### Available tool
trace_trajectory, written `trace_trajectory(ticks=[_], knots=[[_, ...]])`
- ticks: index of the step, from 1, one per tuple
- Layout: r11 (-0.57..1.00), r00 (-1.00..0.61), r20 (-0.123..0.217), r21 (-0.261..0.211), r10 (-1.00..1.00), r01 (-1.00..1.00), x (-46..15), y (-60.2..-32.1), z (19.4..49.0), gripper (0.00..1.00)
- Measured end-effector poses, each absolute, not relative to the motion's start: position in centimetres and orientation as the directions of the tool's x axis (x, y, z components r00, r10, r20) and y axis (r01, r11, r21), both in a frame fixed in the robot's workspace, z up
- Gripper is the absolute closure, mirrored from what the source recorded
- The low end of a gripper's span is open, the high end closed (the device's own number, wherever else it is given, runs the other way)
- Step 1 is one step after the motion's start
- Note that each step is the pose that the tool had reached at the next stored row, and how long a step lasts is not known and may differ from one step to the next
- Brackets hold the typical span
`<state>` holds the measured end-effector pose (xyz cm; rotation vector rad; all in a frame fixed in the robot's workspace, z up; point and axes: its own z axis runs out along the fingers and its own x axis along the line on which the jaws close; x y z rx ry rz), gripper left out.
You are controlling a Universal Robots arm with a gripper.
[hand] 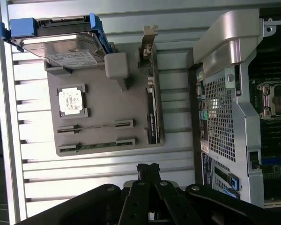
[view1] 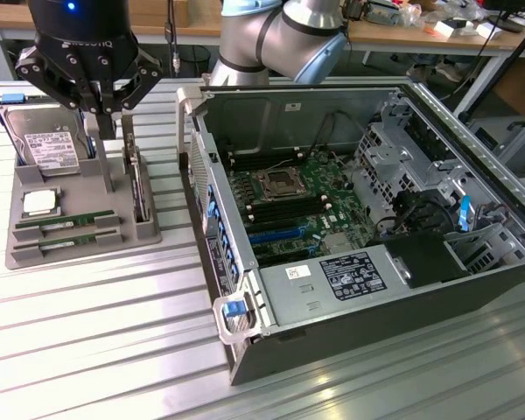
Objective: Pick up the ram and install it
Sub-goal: 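Reach for the ram, then pick up the ram and move it above insertion slot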
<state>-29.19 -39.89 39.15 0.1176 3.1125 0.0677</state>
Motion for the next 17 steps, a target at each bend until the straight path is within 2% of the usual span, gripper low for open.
trace_trajectory(ticks=[17], knots=[[0.998, -0.999, -0.024, 0.044, 0.041, 0.04, -29.67, -39.89, 39.15, 0.89]])
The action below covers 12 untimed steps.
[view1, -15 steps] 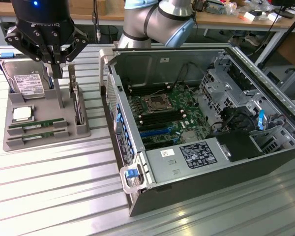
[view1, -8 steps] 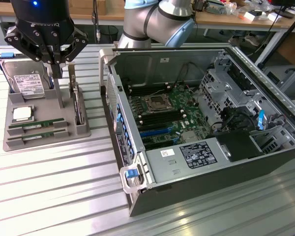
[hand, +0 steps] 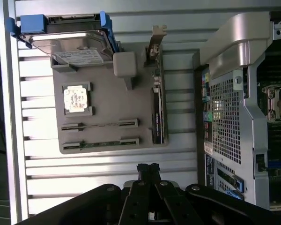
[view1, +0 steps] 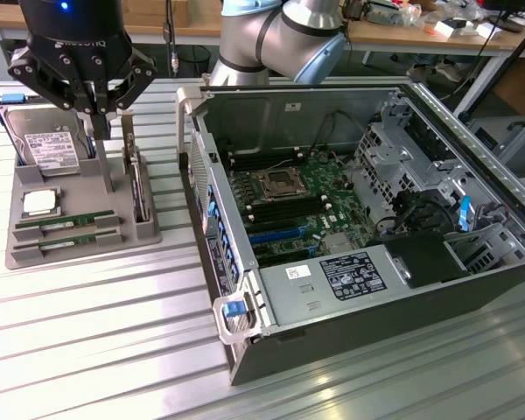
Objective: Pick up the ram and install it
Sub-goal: 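Pick up the ram and move it above insertion slot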
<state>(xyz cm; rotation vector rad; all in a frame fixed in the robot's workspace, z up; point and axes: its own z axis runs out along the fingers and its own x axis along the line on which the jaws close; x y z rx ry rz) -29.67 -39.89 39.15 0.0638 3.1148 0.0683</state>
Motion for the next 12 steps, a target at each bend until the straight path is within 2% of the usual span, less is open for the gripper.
trace_trajectory(ticks=[12], knots=[[0.992, -0.993, -0.024, 0.041, -0.116, -0.117, -29.67, -39.9, 39.15, 0.89]])
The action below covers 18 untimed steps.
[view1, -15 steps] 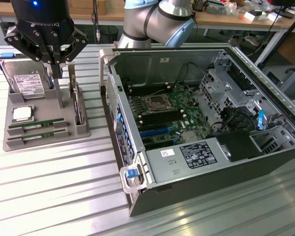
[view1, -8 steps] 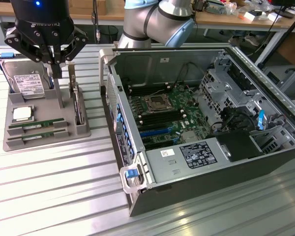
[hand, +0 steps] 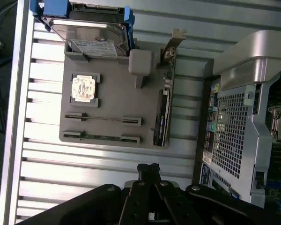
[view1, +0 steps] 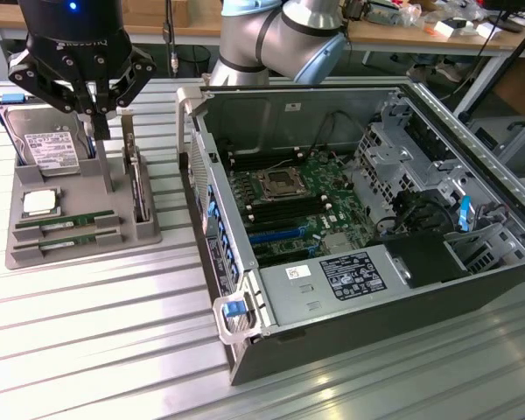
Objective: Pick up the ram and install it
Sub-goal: 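Pick up the ram and move it above insertion slot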
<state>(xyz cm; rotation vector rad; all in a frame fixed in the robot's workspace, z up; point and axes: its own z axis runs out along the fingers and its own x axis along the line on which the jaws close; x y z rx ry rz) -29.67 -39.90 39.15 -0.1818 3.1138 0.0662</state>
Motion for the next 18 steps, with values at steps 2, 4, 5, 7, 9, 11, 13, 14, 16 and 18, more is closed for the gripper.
trace_trajectory(ticks=[2, 4, 5, 7, 9, 11, 13, 14, 16, 18], knots=[[0.991, -0.991, -0.024, 0.04, -0.13, -0.131, -29.67, -39.89, 39.15, 0.89], [0.988, -0.988, -0.024, 0.039, -0.152, -0.152, -29.67, -39.9, 39.15, 0.89], [0.986, -0.986, -0.024, 0.038, -0.164, -0.165, -29.67, -39.9, 39.15, 0.89], [0.982, -0.983, -0.024, 0.037, -0.182, -0.183, -29.67, -39.9, 39.15, 0.89], [0.979, -0.98, -0.024, 0.037, -0.197, -0.198, -29.67, -39.89, 39.15, 0.89], [0.975, -0.975, -0.023, 0.036, -0.22, -0.22, -29.67, -39.89, 39.15, 0.89], [0.971, -0.972, -0.023, 0.035, -0.234, -0.235, -29.67, -39.89, 39.15, 0.89], [0.969, -0.97, -0.023, 0.035, -0.242, -0.243, -29.67, -39.89, 39.15, 0.89], [0.964, -0.964, -0.023, 0.035, -0.265, -0.265, -29.67, -39.89, 39.15, 0.89], [0.958, -0.959, -0.023, 0.035, -0.284, -0.284, -29.67, -39.89, 39.15, 0.89]])
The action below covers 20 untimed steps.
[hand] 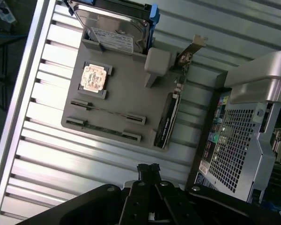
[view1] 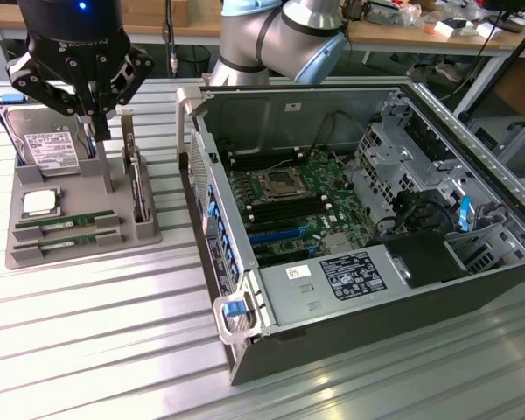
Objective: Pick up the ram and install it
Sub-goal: 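Pick up the ram and move it above insertion slot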
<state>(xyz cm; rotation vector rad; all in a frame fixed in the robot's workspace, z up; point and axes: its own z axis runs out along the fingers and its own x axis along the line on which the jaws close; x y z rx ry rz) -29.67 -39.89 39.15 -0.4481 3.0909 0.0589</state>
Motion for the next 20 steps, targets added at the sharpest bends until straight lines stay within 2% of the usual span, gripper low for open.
trace_trajectory(ticks=[20], knots=[[0.901, -0.902, -0.022, 0.033, -0.432, -0.433, -29.67, -39.89, 39.15, 0.89]])
